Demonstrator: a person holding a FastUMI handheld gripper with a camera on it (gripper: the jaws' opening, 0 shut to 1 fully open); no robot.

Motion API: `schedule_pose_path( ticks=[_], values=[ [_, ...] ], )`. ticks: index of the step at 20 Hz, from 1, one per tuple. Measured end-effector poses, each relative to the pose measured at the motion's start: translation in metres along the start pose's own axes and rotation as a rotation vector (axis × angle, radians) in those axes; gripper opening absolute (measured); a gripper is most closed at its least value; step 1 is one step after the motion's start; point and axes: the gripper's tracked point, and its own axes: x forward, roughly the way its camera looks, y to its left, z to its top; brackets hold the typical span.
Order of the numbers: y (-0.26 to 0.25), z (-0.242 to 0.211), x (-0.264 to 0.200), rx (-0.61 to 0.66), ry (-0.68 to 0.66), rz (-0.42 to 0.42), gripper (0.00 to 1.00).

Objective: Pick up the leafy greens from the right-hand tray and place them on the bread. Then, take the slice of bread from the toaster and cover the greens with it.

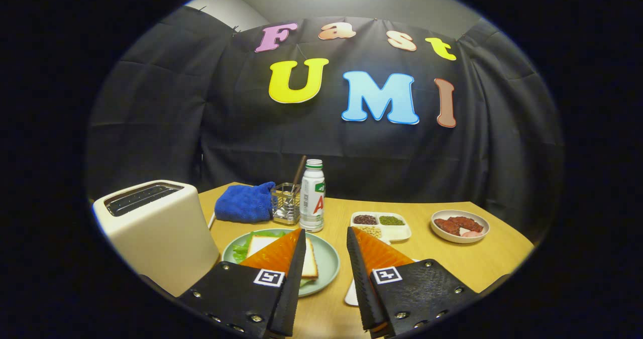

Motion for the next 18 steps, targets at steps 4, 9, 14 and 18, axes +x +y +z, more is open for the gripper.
schedule_pose_path(
  ticks=[4,9,14,18],
  values=[
    [-0.049,0.001,-0.021,0.000,-0.036,-0.030,0.49],
    [-0.118,-0.008,-0.040,-0.005,-0.042,-0.061,0.49],
    [-0.199,-0.010,-0.067,-0.038,-0.064,-0.101,0.49],
    [-0.251,-0.021,-0.078,0.015,-0.052,-0.131,0.49]
  ],
)
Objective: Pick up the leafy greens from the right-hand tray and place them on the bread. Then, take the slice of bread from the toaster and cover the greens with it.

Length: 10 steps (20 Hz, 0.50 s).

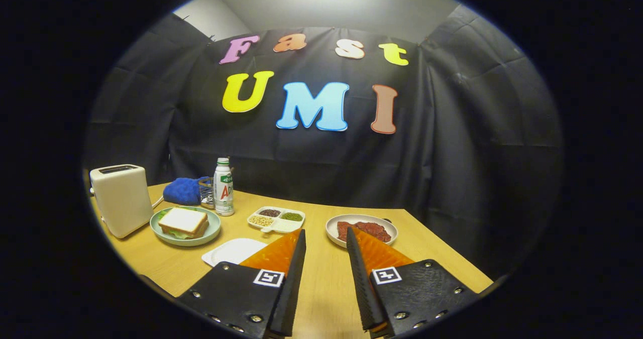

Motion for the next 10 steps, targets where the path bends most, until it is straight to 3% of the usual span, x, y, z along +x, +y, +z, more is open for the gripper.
schedule_pose_path(
  ticks=[10],
  values=[
    [-0.137,-0.016,0.013,0.066,-0.028,-0.045,0.49]
  ],
)
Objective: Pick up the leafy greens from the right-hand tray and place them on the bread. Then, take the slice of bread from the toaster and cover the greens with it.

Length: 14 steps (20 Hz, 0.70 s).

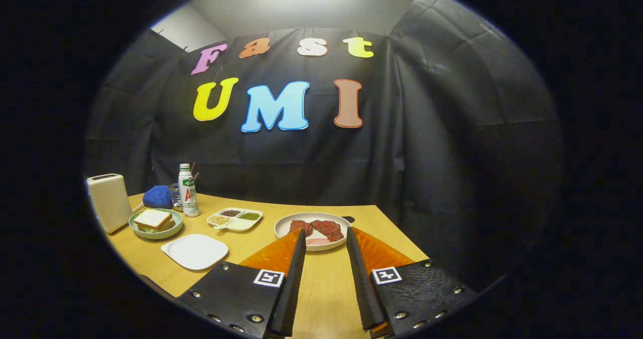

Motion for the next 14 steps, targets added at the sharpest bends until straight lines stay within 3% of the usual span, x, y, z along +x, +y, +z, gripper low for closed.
schedule_pose_path(
  ticks=[2,7,14],
  values=[
    [-0.028,-0.002,0.003,0.005,-0.018,0.017,0.49],
    [-0.103,-0.007,0.012,-0.060,-0.003,-0.040,0.49],
    [-0.148,-0.031,0.023,-0.167,0.004,-0.061,0.49]
  ],
)
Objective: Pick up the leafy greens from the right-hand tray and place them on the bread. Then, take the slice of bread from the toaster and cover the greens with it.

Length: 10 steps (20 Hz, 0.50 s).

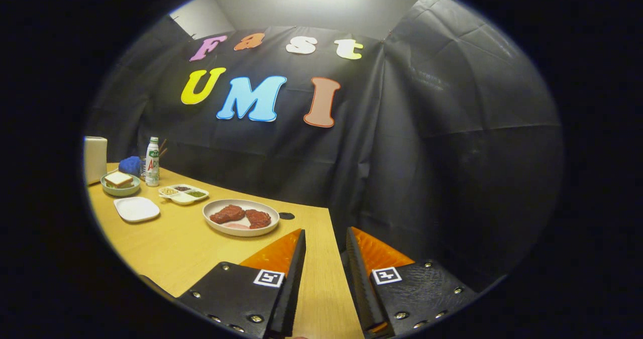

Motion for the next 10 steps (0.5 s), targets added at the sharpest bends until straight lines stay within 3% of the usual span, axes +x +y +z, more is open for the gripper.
schedule_pose_path(
  ticks=[10],
  values=[
    [-0.030,-0.016,-0.012,-0.002,0.005,-0.034,0.46]
  ],
)
